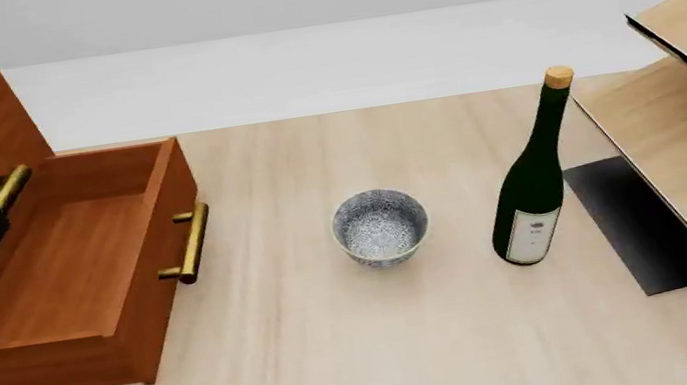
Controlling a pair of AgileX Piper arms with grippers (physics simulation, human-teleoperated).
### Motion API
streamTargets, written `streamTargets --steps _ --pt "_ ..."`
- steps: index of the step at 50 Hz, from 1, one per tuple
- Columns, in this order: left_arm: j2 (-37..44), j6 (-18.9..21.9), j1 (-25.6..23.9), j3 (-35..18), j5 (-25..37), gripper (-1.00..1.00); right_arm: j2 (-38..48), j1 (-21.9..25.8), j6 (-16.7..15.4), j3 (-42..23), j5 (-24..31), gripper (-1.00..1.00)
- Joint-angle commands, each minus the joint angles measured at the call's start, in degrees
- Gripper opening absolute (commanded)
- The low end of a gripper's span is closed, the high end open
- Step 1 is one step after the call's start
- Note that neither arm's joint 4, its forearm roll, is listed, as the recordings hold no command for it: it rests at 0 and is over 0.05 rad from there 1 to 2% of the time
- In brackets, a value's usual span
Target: Close the bottom drawer of the cabinet and open the top drawer.
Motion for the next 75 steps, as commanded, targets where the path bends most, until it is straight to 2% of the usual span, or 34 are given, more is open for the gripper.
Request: streamTargets --steps 1,3,7,12,14,16,22,27,31,34,39,42,45,46,47,52,59,60,61,63,70,73,75 --pt "5.8 -2.2 -2.7 -5.5 3.6 1.0 -1.6 -0.1 0.0 -0.1 1.6 1.0" --pt "6.4 -1.6 -2.9 -6.6 4.5 1.0 -2.0 -0.1 0.0 -0.1 2.1 1.0" --pt "9.2 -3.6 -4.3 -8.4 6.4 1.0 -2.9 0.0 -0.1 -0.2 3.0 1.0" --pt "12.0 -4.0 -5.8 -9.7 7.8 1.0 -3.3 -0.1 -0.1 -0.2 3.5 1.0" --pt "13.9 -3.3 -5.6 -9.7 8.6 1.0 -3.5 -0.1 -0.1 -0.2 3.7 1.0" --pt "15.0 -5.0 -6.8 -9.2 8.4 1.0 -3.7 -0.1 0.0 -0.3 3.9 1.0" --pt "18.2 -6.7 -8.5 -7.9 8.1 1.0 -3.6 -0.4 0.2 -0.3 3.8 1.0" --pt "19.1 -5.0 -9.4 -7.7 9.2 1.0 -3.4 -0.3 0.4 -0.3 3.7 1.0" --pt "20.8 -8.3 -12.6 -7.6 9.1 1.0 -2.9 -0.3 0.5 -0.3 3.2 1.0" --pt "21.0 -8.0 -13.4 -7.6 9.2 1.0 -2.4 -0.3 0.7 -0.3 2.7 1.0" --pt "24.3 -12.0 -16.7 -6.6 7.7 1.0 -1.9 -0.4 0.9 -0.3 2.2 1.0" --pt "24.8 -13.1 -17.6 -6.2 7.2 1.0 -2.2 -0.4 1.0 -0.3 2.5 1.0" --pt "26.6 -16.5 -19.6 -5.5 5.9 1.0 -2.5 -0.4 1.1 -0.4 2.8 1.0" --pt "27.7 -19.8 -21.1 -4.8 5.0 1.0 -2.6 -0.4 1.2 -0.4 2.9 1.0" --pt "28.2 -20.7 -21.9 -4.5 4.5 1.0 -2.6 -0.4 1.2 -0.4 2.9 1.0" --pt "28.6 -21.4 -22.4 -3.4 3.5 1.0 -2.6 -0.4 1.3 -0.3 2.9 1.0" --pt "31.0 -25.7 -25.0 -0.9 0.1 1.0 -2.8 -0.3 1.2 -0.3 3.0 1.0" --pt "31.3 -26.3 -25.2 -0.5 -0.2 1.0 -2.8 -0.3 1.2 -0.3 3.1 1.0" --pt "30.4 -24.7 -24.1 -0.5 0.3 1.0 -2.9 -0.3 1.3 -0.3 3.1 1.0" --pt "31.0 -26.4 -24.8 0.1 -0.5 1.0 -2.9 -0.3 1.2 -0.3 3.1 1.0" --pt "31.5 -26.2 -23.3 2.0 -2.0 1.0 -2.6 -0.3 1.2 -0.3 2.8 1.0" --pt "31.4 -24.6 -21.3 3.7 -2.7 1.0 -2.5 -0.3 1.2 -0.3 2.7 1.0" --pt "31.8 -25.5 -21.2 4.7 -3.6 1.0 -2.5 -0.4 1.2 -0.3 2.7 1.0"
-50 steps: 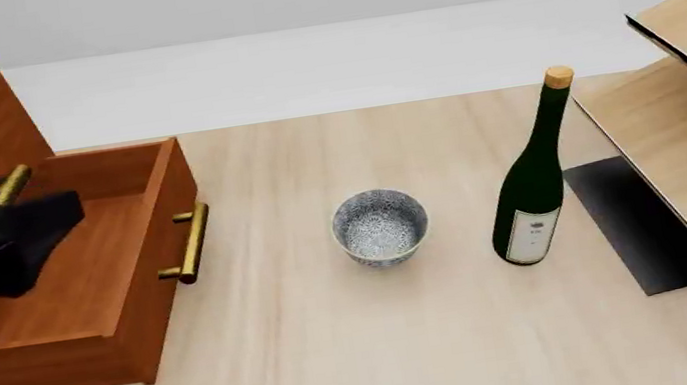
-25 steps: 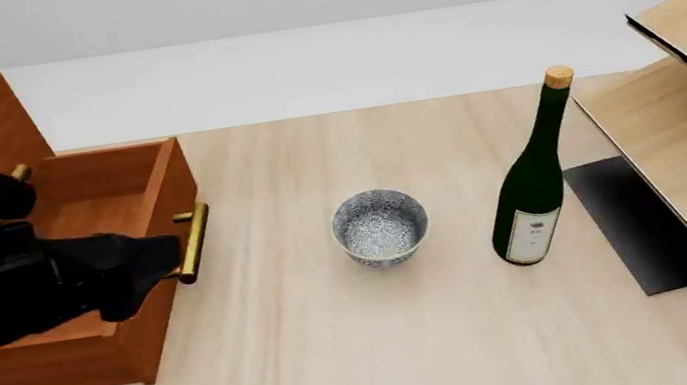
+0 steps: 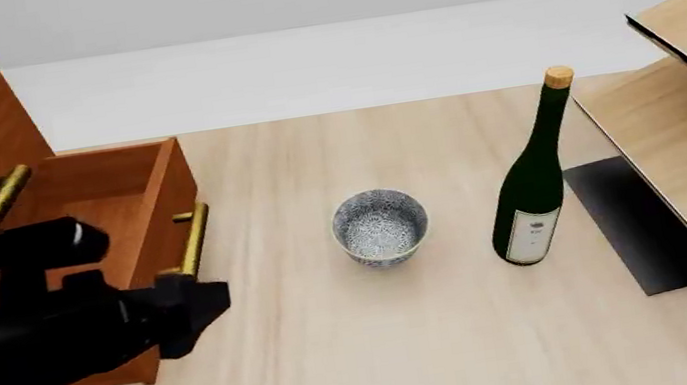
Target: Close the bottom drawer of the cabinet and open the top drawer.
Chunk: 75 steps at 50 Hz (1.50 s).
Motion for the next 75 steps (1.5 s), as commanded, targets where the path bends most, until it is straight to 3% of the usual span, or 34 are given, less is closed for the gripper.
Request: streamTargets --steps 1,21,44,59,75 --pt "1.2 -1.2 1.6 4.3 -3.2 1.0 0.2 -0.1 0.0 0.0 -0.2 1.0" --pt "4.9 -2.3 3.2 10.7 -9.5 1.0 0.4 0.0 0.2 0.0 -0.4 1.0" --pt "-2.9 5.5 18.3 13.2 -7.1 1.0 0.5 -0.1 0.2 0.0 -0.5 1.0" --pt "-5.4 8.8 24.0 14.1 -6.8 1.0 0.8 0.0 0.1 0.1 -0.8 1.0" --pt "-2.7 13.7 30.0 16.2 -13.1 1.0 0.8 -0.2 0.2 0.0 -0.8 1.0"
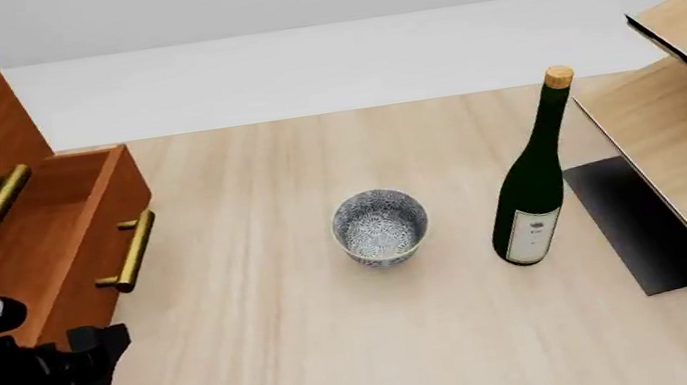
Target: Close the bottom drawer of the cabinet and open the top drawer.
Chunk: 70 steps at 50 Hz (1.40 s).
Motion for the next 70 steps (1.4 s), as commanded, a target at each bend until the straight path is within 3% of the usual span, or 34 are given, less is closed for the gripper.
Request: streamTargets --steps 1,8,32,39,70 --pt "2.0 2.8 4.0 1.0 -4.1 1.0 0.2 -0.1 0.1 0.0 -0.2 1.0" --pt "4.3 5.7 7.4 0.1 -6.9 1.0 0.3 -0.1 0.2 0.0 -0.3 1.0" --pt "8.2 9.3 13.8 -1.7 -10.7 1.0 -0.7 -0.3 0.3 -0.1 0.8 1.0" --pt "6.0 12.3 15.2 -1.3 -10.5 1.0 -0.7 -0.2 0.3 -0.1 0.8 1.0" --pt "7.5 17.1 22.6 1.5 -15.1 1.0 -0.4 -0.2 0.1 0.0 0.4 1.0"
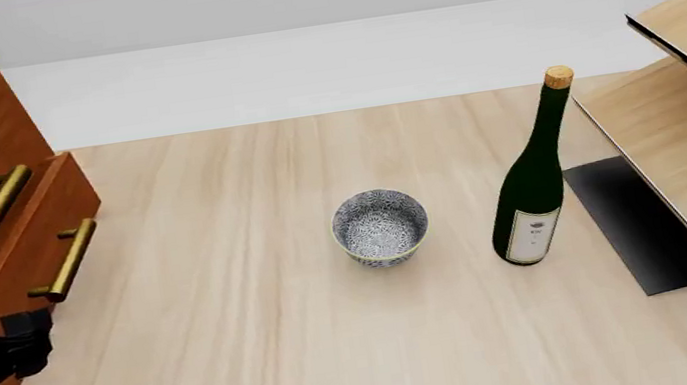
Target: Close the bottom drawer of the cabinet and open the top drawer.
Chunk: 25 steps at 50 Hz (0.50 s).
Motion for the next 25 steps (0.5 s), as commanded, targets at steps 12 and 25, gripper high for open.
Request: streamTargets --steps 12,25 --pt "3.0 4.0 5.8 1.7 -4.9 1.0 0.1 0.0 -0.1 0.1 -0.3 1.0" --pt "0.7 5.3 8.8 2.6 -5.0 1.0 -0.2 0.0 -0.2 0.1 0.1 1.0"
